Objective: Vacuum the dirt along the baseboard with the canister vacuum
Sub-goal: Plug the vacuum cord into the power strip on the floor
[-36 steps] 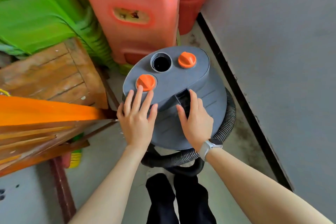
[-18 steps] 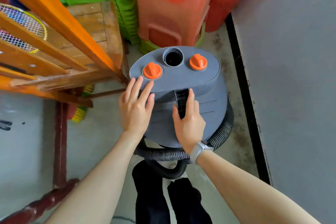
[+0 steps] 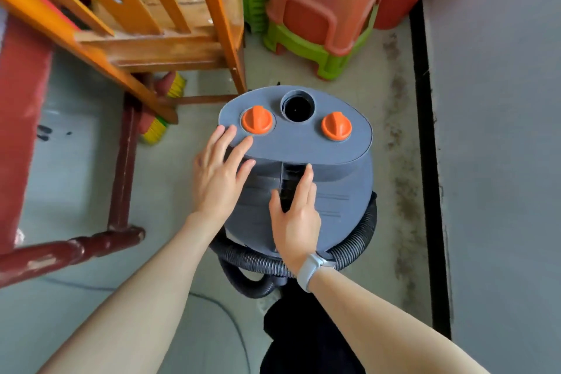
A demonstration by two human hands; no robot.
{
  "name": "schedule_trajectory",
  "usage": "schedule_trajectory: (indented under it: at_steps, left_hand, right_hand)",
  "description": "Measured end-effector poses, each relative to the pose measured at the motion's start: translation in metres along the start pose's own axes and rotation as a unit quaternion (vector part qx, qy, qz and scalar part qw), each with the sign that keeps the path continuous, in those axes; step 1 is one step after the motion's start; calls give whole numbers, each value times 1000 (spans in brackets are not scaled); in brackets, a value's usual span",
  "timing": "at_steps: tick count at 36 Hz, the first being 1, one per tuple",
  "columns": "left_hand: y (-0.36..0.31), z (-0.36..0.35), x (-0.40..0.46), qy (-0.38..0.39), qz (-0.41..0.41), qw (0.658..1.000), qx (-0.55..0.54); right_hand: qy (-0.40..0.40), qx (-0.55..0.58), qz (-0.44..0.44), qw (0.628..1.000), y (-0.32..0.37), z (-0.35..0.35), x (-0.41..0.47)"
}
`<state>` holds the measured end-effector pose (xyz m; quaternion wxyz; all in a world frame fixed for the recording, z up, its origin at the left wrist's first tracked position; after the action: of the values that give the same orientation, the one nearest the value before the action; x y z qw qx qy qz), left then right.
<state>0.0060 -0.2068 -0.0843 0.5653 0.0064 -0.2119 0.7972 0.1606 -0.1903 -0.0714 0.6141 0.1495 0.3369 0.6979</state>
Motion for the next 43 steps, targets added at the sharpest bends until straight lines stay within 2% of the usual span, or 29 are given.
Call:
schedule_trajectory:
  at_steps: [9, 15, 19, 26, 35, 40, 43]
  left_hand:
    - [23, 34, -99, -33, 71, 996, 34]
    - [34, 59, -165, -55, 145, 985, 76]
    - [37, 75, -216, -68, 206, 972, 94]
    - [36, 103, -312, -105, 322, 929, 148]
    - [39, 131, -408, -130, 375, 896, 199]
    - [48, 148, -463, -147, 401, 877, 219]
    - [53, 153, -478, -154, 396, 876, 229]
  right_hand:
    - [85, -38, 47, 995, -2, -20, -73]
    - [102, -18, 162, 981, 7, -36, -117]
    - [128, -41, 224, 965, 7, -42, -146]
    - [201, -77, 314, 924, 7, -60, -211]
    - [274, -111, 374, 879, 6, -79, -284]
    - [279, -165, 423, 846, 12, -91, -332]
    - [272, -179, 433, 840, 18, -96, -344]
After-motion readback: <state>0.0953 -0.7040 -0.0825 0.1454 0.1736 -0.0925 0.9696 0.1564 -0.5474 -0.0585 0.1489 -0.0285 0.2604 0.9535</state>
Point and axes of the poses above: each hand's wrist, its own x-axis towards the middle knuckle, its own z-axis out of the back of the hand, y = z × x, the point moved 4 cm from there along x, towards the middle knuckle, and after that the axes turned 1 degree about z, right-handed, at the moved point
